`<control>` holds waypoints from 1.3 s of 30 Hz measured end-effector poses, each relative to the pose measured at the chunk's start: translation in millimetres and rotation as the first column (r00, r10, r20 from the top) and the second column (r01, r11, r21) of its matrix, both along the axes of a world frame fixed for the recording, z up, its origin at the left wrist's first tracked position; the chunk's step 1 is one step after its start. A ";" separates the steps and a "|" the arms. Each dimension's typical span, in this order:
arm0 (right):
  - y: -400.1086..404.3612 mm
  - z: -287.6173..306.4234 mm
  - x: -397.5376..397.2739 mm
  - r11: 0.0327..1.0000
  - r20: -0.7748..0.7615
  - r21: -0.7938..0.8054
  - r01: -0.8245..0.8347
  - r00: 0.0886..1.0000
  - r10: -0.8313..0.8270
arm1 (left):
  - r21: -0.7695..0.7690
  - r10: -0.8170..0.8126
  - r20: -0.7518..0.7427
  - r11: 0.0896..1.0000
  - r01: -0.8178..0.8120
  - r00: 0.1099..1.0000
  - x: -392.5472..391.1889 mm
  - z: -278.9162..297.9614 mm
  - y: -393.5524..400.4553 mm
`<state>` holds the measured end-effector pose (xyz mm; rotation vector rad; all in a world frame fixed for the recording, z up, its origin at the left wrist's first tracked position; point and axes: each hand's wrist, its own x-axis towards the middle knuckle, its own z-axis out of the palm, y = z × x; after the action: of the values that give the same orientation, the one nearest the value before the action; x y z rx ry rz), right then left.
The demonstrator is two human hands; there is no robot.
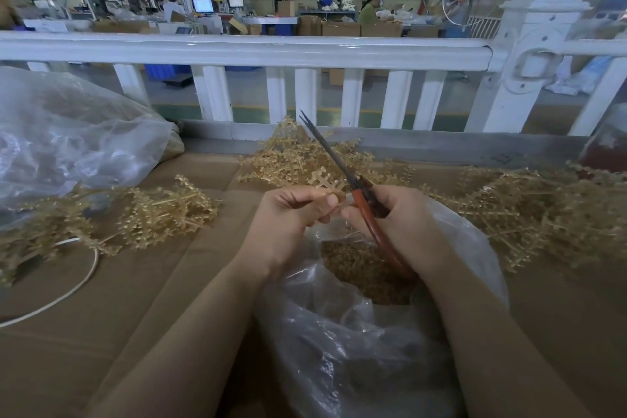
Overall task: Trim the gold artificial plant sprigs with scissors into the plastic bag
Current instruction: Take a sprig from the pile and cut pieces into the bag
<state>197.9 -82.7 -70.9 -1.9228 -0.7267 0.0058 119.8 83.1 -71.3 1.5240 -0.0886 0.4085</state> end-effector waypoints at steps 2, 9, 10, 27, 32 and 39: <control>0.2 -0.6 1.1 1.000 -0.008 0.000 -0.010 1.000 0.010 | 0.005 -0.008 0.006 1.000 0.008 1.000 -0.2 0.4 -1.7; 1.4 3.0 -0.9 0.999 -0.015 0.028 -0.031 0.999 0.032 | -0.019 0.129 0.083 0.992 -0.128 0.988 2.1 0.1 2.6; 1.9 2.5 -0.7 0.999 -0.013 0.025 -0.032 0.999 0.033 | -0.041 0.128 0.086 0.991 -0.125 0.988 2.9 -0.6 2.0; -0.3 0.7 0.6 0.997 -0.068 0.076 -0.005 0.998 0.010 | -0.386 -0.009 -0.045 0.922 -0.009 0.999 0.0 7.8 2.4; 0.4 1.0 0.3 0.997 -0.055 0.078 -0.001 0.998 0.005 | -0.505 -0.082 -0.074 0.863 0.033 0.994 -1.7 11.9 0.8; 0.0 -1.6 1.5 0.999 -0.079 0.043 0.021 0.997 -0.018 | -0.536 -0.087 -0.089 0.844 0.026 0.992 -1.9 14.0 -2.2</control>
<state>199.4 -82.7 -72.5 -1.8770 -0.6504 0.0522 117.9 81.0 -57.3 0.9817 0.0652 0.2688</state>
